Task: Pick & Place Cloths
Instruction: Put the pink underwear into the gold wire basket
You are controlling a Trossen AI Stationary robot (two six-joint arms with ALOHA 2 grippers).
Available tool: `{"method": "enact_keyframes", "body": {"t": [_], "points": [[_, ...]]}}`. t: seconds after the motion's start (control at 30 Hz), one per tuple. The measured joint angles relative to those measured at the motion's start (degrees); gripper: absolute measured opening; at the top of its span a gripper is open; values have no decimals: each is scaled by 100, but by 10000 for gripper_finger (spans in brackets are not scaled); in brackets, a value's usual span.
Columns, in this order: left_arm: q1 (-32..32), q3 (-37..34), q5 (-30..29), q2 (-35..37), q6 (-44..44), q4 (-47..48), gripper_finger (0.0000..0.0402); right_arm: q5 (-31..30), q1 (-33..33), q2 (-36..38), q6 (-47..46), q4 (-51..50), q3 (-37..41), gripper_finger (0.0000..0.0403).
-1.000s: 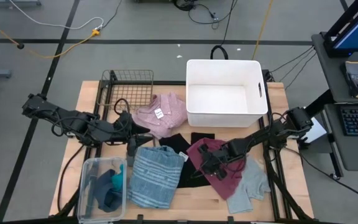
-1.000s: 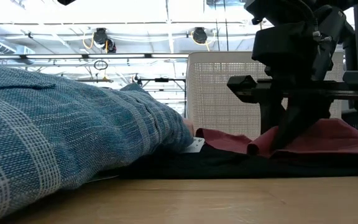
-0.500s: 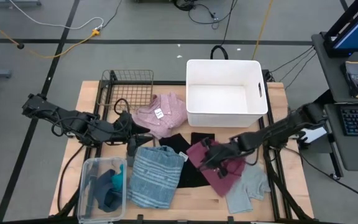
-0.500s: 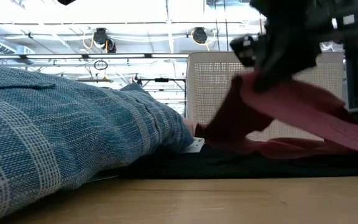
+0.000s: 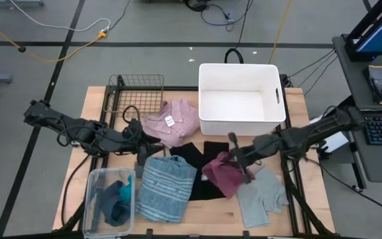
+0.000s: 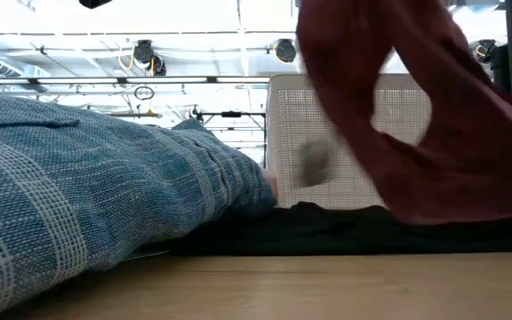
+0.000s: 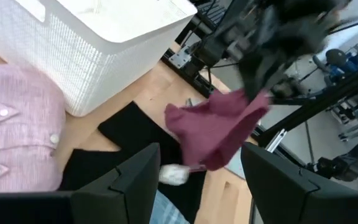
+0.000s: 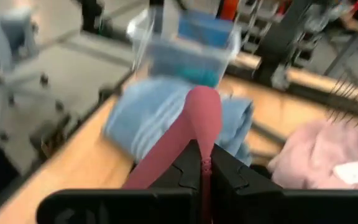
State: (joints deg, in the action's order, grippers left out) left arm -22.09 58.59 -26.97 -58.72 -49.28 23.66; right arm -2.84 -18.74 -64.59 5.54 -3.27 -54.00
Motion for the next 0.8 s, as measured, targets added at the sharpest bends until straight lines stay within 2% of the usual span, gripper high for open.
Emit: {"method": "enact_keyframes", "body": {"t": [0.17,0.3,0.57,0.8], "points": [[37,2,4,-260,-185,-135,230,-36,-5,102,-9,1,-703,1],[37,2,44,-562,71,-586,230,-21,-9,45,148,-4,-1253,1],[37,2,345,-1015,743,-1963,230,-58,-9,-235,273,-17,-2064,0],[58,2,495,-1232,1177,-3125,230,-46,-9,-615,289,-26,-2427,0]]}}
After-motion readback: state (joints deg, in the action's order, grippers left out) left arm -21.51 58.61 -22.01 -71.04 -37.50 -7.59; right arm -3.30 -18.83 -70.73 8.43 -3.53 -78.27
